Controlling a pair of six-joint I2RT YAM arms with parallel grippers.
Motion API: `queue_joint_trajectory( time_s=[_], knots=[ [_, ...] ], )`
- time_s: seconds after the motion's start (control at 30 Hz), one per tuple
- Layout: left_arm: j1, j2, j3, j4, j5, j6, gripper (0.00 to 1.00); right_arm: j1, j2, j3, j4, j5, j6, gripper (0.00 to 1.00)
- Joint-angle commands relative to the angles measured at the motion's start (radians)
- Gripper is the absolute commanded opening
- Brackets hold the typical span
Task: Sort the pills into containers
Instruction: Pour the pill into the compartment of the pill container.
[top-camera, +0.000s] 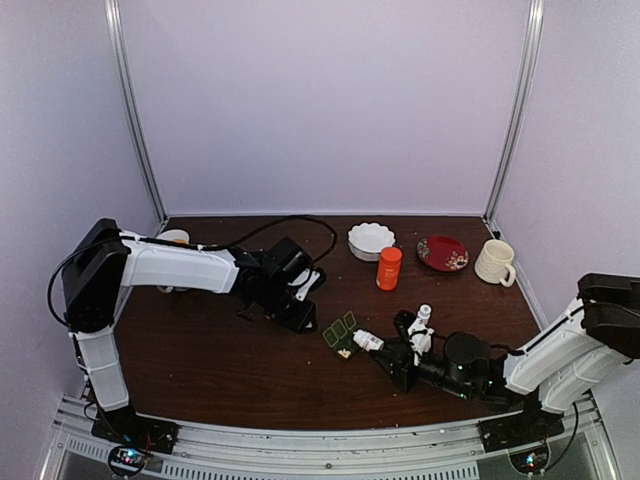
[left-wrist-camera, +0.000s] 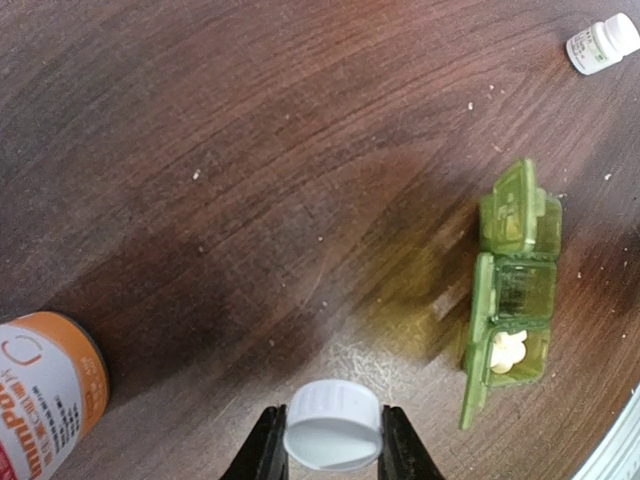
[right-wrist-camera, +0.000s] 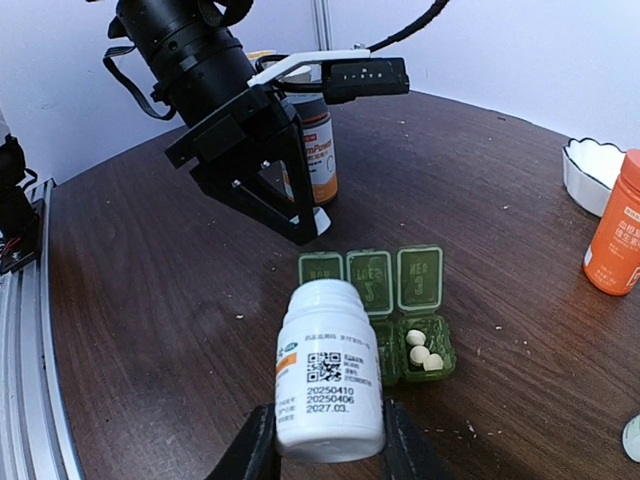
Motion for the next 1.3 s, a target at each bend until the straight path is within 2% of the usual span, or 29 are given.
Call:
queue_joint_trajectory(
  time_s=[0.0,0.17,0.43,0.9,1.27],
  knots=[
    [0.003,0.047,0.047,0.018,0.011,0.005,0.00,-0.025,0.026,0.043,-0.059,-0.027,0.048,0.00],
    [0.003,0.061,0.057,-0.032,-0.018,0.010,0.00,-0.041,0.051,0.065,-0.095,-0.039,0.059,0.00],
    [-0.003,0.063,0.049,-0.028,-0.021,0.011,0.00,-0.059,0.084,0.101,-0.158,-0.036,0.073,0.00],
    [-0.005,0.068,0.060,-0.027,-0.002,0.019,0.00,-0.080,0.095,0.206,-0.392,0.001,0.085,0.00],
    [-0.005,0.067,0.062,-0.027,0.001,0.024,0.00,-0.083,0.083,0.184,-0.340,-0.017,0.085,0.00]
  ],
)
